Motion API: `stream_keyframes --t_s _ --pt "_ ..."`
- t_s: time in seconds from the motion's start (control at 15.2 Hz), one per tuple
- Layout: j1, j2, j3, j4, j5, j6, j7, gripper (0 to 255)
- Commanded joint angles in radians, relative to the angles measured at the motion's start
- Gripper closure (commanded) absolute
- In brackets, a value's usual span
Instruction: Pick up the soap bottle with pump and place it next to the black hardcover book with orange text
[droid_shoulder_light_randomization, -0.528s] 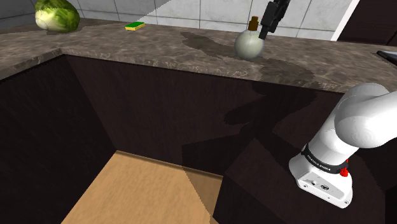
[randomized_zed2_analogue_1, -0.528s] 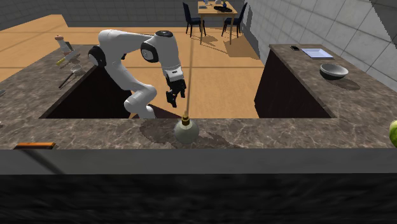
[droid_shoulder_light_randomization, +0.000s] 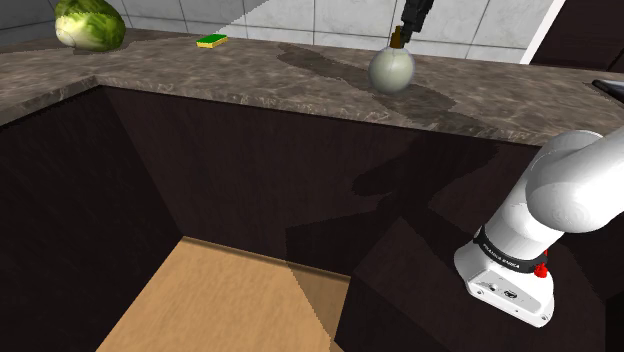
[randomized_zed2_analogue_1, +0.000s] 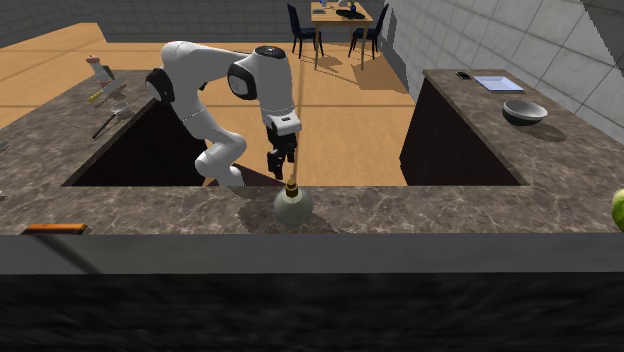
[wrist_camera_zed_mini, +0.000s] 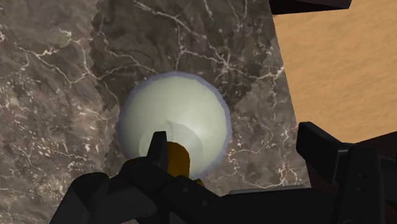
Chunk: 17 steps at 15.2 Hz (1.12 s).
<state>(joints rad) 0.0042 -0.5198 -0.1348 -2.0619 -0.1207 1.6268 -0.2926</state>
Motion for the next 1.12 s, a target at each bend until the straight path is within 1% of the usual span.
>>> stream_keyframes --t_s 0.0,0.13,0.2,0.66,1.06 --pt "0.002 0.076 -0.02 0.089 -0.017 -0.026 -0.054 0" --pt "0.002 0.158 -0.04 0.184 -0.029 -0.049 -0.108 0" --pt "0.002 0.181 -0.045 0.211 -0.032 -0.056 -0.123 0" --pt "-0.002 0.162 -0.052 0.099 -0.038 0.038 -0.119 0" --pt "-0.003 0.161 -0.053 0.09 -0.038 0.046 -0.119 0"
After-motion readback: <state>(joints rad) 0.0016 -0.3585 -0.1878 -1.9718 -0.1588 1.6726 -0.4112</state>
